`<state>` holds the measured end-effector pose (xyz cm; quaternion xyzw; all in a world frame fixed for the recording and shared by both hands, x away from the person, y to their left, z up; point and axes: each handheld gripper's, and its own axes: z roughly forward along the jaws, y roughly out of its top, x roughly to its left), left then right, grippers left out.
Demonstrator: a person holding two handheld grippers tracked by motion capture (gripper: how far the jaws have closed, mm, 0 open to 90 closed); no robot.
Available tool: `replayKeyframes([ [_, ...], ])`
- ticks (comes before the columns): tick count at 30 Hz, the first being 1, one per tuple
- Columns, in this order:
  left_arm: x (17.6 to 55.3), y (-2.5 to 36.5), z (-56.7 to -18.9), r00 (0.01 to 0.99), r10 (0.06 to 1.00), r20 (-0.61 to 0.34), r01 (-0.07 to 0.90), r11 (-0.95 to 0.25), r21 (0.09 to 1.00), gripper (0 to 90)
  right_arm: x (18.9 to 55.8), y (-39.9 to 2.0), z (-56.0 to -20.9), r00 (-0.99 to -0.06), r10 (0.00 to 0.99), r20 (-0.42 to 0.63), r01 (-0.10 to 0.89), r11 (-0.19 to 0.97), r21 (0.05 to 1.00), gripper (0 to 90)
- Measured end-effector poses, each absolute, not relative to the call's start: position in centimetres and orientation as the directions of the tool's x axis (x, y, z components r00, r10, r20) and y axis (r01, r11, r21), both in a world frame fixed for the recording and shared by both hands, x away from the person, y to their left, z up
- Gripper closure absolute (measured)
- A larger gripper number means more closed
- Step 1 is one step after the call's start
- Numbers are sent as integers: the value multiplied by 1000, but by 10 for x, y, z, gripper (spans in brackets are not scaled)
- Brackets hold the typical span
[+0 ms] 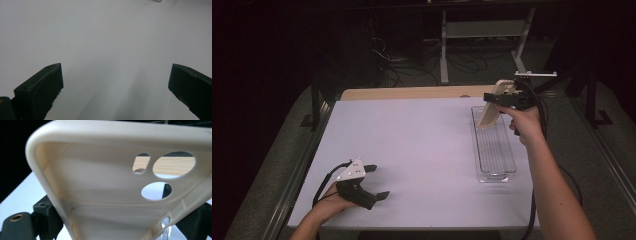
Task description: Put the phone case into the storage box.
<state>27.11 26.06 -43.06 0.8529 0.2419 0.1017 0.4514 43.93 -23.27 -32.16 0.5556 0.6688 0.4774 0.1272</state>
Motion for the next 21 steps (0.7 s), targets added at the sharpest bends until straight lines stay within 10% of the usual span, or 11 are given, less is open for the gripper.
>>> replayKeyframes([
  [21,271,261,-431,854,519,-37,326,-478,816,0,468,-211,-327,-234,940,249,691,-19,722,99],
])
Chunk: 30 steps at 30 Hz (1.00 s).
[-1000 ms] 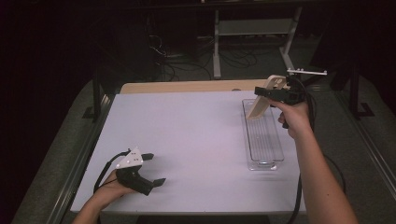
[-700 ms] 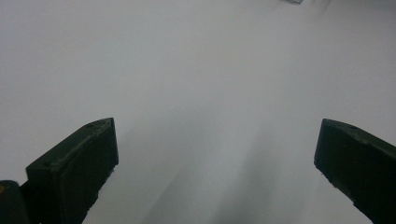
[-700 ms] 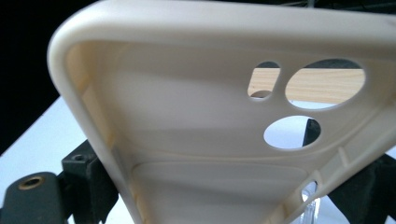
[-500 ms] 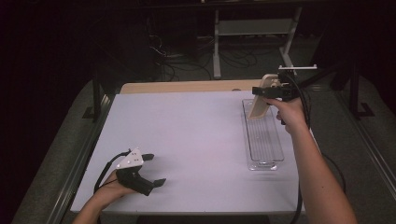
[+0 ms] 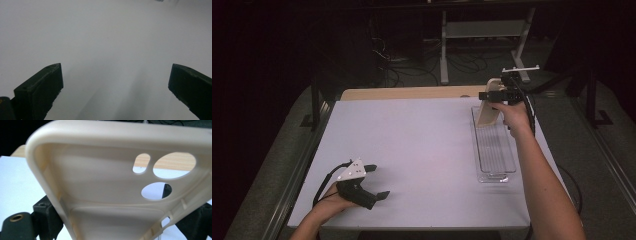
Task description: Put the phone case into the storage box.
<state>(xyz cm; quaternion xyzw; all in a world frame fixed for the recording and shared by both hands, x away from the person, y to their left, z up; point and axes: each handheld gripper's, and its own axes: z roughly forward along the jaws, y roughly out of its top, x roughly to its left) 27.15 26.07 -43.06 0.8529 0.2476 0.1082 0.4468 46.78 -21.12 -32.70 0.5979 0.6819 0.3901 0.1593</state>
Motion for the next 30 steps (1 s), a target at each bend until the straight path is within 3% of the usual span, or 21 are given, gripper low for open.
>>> replayKeyframes([
  [30,272,261,-429,846,532,-35,332,-474,816,0,504,-191,-346,-131,987,88,754,42,655,99],
])
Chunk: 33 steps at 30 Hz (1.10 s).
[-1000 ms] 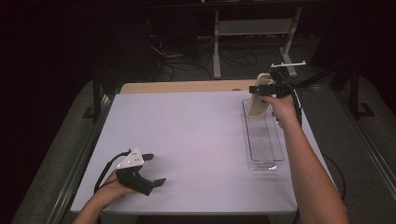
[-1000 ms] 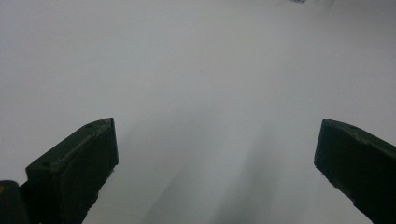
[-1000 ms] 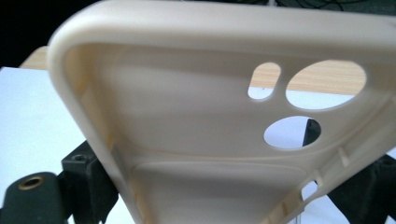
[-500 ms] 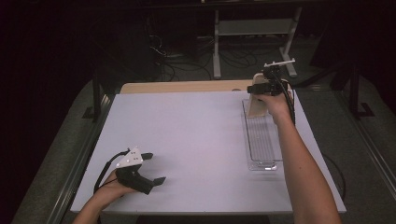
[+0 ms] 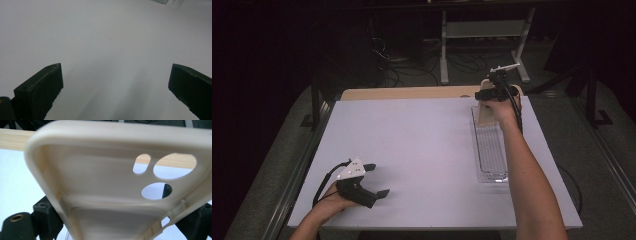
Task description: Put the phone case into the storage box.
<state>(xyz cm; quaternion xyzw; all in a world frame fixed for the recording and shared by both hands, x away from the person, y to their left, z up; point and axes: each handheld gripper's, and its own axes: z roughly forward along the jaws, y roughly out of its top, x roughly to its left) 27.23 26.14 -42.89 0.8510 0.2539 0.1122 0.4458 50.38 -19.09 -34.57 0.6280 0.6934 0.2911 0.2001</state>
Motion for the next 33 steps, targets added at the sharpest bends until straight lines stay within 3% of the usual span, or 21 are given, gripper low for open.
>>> replayKeyframes([
  [33,272,260,-430,855,518,-26,325,-497,805,0,532,-176,-372,-68,997,39,800,32,599,85],
])
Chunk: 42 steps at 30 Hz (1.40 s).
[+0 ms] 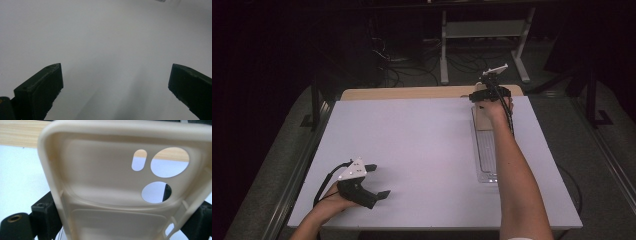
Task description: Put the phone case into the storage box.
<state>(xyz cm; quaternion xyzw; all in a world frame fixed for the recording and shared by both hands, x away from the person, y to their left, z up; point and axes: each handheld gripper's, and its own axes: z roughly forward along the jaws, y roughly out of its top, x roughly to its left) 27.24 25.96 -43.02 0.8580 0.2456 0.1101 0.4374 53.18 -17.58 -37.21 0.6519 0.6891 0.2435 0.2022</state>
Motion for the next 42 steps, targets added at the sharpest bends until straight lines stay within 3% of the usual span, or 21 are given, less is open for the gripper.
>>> replayKeyframes([
  [23,271,257,-431,857,514,-31,323,-490,809,0,532,-176,-376,-68,996,53,814,25,580,63],
  [42,272,257,-431,857,515,-32,327,-493,806,0,512,-186,-335,-141,983,115,724,23,690,45],
])
